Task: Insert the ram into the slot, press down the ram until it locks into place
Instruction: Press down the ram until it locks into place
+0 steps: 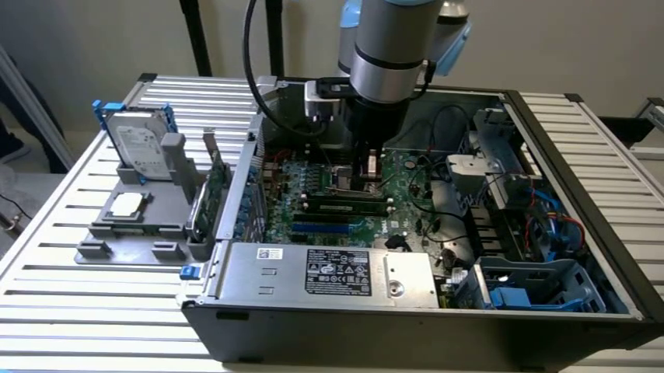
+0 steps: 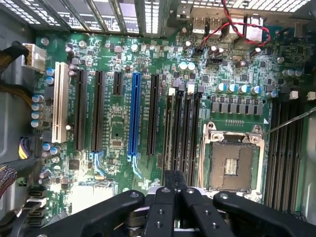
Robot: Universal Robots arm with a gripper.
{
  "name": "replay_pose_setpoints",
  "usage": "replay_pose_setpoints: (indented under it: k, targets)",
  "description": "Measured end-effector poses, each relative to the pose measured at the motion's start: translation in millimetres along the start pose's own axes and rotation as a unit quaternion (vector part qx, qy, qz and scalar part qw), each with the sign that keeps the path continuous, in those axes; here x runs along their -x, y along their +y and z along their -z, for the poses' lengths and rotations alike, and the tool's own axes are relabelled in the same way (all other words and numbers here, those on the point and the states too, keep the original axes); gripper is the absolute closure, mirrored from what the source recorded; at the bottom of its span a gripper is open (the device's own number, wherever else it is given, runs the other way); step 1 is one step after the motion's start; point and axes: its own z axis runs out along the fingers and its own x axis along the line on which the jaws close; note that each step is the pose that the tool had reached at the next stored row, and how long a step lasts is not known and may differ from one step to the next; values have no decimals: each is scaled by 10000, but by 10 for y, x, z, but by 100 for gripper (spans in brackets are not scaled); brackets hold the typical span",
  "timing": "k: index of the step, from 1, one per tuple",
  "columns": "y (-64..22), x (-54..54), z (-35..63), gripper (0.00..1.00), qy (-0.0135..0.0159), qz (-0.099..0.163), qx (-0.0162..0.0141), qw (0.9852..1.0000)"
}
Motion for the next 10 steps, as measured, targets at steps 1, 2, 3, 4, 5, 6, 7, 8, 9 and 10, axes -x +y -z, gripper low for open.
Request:
replay_pose_setpoints:
  k: [1, 2, 3, 4, 5, 6, 7, 8, 9, 10]
  targets:
    - [0, 0, 0, 89, 0, 0, 0, 10000]
    - [0, 0, 0, 89, 0, 0, 0, 10000]
    - [0, 0, 1, 89, 0, 0, 1, 10000]
    - [0, 0, 0, 89, 0, 0, 1, 10000]
    - [0, 0, 0, 89, 0, 0, 1, 10000]
    - [0, 0, 0, 89, 0, 0, 0, 10000]
    - [0, 0, 0, 89, 0, 0, 0, 10000]
    - [0, 0, 1, 89, 0, 0, 0, 10000]
    - [0, 0, 1, 89, 0, 0, 1, 10000]
    - [0, 0, 1, 89, 0, 0, 1, 10000]
